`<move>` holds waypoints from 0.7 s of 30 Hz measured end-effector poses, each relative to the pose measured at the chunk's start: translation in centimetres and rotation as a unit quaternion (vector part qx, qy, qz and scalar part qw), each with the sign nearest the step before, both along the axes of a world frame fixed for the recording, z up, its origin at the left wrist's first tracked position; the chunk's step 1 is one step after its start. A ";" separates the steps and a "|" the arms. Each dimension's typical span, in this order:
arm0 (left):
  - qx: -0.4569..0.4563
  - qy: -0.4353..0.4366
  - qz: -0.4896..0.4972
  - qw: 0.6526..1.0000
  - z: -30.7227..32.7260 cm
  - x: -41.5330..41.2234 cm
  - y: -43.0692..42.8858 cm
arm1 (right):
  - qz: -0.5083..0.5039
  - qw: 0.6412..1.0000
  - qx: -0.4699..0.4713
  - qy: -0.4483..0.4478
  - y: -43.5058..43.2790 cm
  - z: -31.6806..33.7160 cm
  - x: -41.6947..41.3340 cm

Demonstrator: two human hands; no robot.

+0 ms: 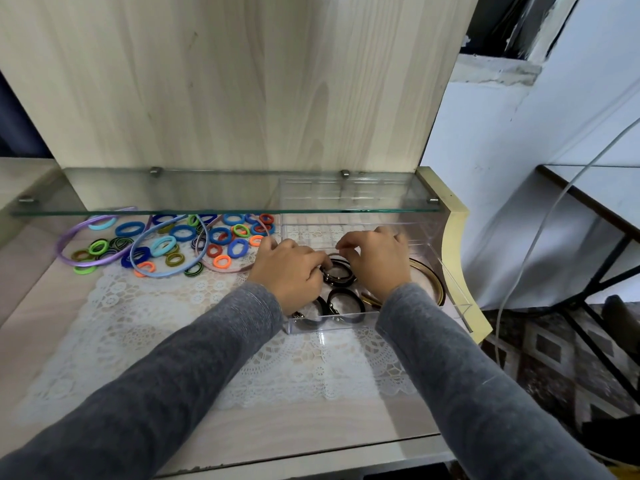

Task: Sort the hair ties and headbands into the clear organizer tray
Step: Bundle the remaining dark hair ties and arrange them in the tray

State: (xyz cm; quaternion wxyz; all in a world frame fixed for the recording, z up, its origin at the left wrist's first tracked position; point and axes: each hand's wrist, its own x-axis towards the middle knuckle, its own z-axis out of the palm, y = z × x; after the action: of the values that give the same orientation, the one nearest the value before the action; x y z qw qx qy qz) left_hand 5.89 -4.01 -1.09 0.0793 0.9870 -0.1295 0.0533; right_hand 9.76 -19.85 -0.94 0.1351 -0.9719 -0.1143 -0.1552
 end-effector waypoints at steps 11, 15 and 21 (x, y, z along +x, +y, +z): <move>-0.012 0.017 0.012 1.000 0.4 -0.2 -0.1 | -0.070 0.995 -0.011 0.070 -0.6 -0.9 -0.6; -0.020 0.020 0.016 0.999 0.6 -0.4 -0.3 | -0.085 0.994 -0.026 0.069 -0.1 -0.8 -0.3; -0.034 0.028 0.019 0.999 0.7 -0.2 -0.3 | -0.115 0.988 -0.012 0.103 0.7 -0.3 -0.1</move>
State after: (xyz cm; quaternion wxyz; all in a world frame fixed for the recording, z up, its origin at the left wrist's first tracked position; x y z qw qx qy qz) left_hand 5.69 -4.28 -0.40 0.1156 0.9870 -0.1070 0.0319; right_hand 9.64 -19.20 -1.22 0.1163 -0.9909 0.0106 -0.0673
